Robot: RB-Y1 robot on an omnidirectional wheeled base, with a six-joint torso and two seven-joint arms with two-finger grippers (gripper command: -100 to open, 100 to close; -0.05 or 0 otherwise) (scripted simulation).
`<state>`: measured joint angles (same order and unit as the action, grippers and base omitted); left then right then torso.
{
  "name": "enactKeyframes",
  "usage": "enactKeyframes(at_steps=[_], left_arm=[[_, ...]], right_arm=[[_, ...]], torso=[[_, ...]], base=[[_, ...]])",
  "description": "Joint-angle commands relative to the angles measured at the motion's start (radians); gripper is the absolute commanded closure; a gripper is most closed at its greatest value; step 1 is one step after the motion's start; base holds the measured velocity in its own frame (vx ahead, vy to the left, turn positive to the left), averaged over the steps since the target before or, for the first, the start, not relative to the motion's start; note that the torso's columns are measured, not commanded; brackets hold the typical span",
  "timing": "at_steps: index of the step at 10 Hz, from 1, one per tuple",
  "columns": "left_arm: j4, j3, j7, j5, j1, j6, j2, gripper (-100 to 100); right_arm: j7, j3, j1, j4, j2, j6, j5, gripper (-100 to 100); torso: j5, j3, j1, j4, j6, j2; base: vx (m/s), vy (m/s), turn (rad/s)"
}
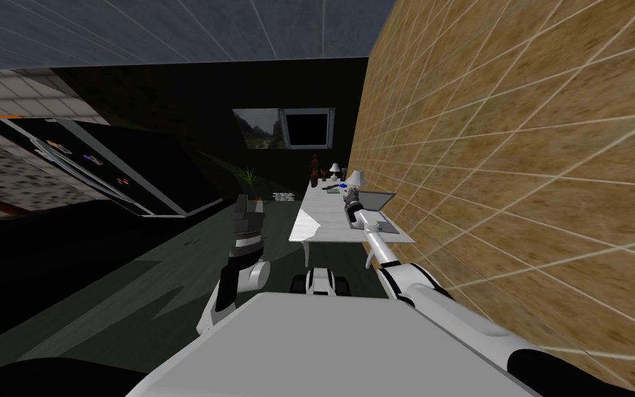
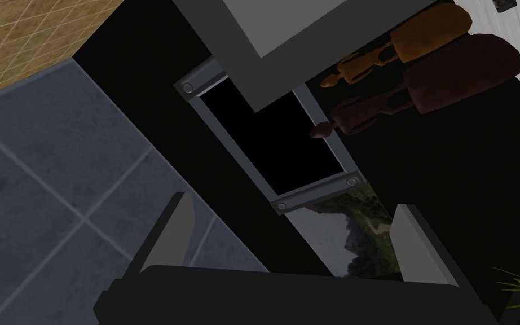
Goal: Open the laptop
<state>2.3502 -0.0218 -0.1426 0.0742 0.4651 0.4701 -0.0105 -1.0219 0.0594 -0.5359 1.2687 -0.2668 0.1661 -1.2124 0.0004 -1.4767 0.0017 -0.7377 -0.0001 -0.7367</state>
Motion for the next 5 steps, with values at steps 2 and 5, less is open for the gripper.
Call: enactKeyframes(at_steps=[2,5], left_arm=[[0.000,0.000,0.000,0.000,0.000,0.000,0.000,0],[0.000,0.000,0.000,0.000,0.000,0.000,0.000,0]], right_arm=[[-0.004,-0.034,0.037,0.047,0.043,0.069,-0.036,-100],[-0.015,-0.023,-0.011,0.004,0.009,0.071,0.016,-100]], torso=[[0.000,0.003,0.000,-0.001,0.000,-0.005],[0.001,0.003,0.001,-0.002,0.000,-0.004]], base=[[0.138,-0.106,0.025],[0.055,-0.022,0.020]])
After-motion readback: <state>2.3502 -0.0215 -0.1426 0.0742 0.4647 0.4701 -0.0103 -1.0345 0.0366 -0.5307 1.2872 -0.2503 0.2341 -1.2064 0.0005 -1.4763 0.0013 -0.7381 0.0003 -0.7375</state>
